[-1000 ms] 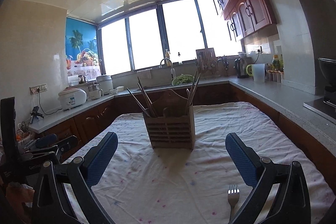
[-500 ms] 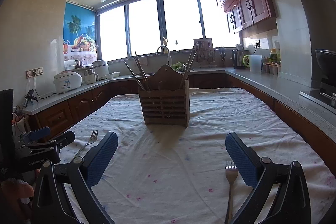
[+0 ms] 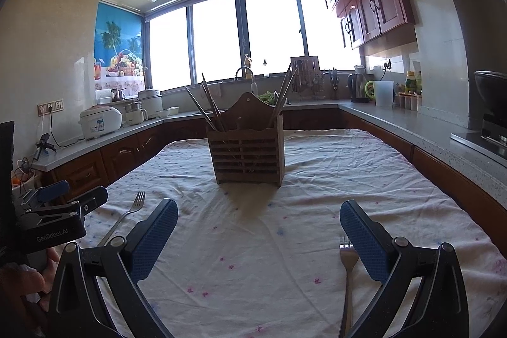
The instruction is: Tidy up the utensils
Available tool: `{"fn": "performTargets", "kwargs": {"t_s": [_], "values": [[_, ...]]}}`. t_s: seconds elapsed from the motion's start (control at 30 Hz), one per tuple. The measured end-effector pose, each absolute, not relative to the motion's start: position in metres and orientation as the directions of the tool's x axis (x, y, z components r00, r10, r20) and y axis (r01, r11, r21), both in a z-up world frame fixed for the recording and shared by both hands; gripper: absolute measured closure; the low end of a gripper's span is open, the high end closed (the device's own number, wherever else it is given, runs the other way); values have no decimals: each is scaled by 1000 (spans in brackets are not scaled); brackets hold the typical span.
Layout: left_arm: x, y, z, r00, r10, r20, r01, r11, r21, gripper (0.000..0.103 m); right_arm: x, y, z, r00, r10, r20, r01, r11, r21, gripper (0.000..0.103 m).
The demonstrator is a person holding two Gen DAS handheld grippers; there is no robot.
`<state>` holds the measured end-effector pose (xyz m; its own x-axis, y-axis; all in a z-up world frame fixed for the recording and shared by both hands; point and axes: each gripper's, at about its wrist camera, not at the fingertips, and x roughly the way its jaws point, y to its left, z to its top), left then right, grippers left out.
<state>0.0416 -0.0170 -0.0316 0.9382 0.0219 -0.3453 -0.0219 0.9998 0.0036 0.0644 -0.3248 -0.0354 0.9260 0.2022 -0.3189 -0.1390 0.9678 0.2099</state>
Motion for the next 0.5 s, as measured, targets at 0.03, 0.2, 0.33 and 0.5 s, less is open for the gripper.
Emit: {"fn": "performTargets", "kwargs": {"t_s": [0.03,0.2,0.33,0.5], "values": [[41,-18,-31,939,20,-343,-19,1000,6,0,64,-324,-35,927,201,-318,-138,968,209,0],[39,-19,-30,941,20,-337,-19,1000,9,0,64,-324,-35,926,203,-318,-140,968,209,0],[38,-20,-29,942,20,-334,-21,1000,3,0,64,-324,-35,927,202,-317,-139,968,210,0],[37,-20,-27,944,21,-329,-20,1000,5,0,63,-324,-35,927,203,-314,-141,968,208,0]]}}
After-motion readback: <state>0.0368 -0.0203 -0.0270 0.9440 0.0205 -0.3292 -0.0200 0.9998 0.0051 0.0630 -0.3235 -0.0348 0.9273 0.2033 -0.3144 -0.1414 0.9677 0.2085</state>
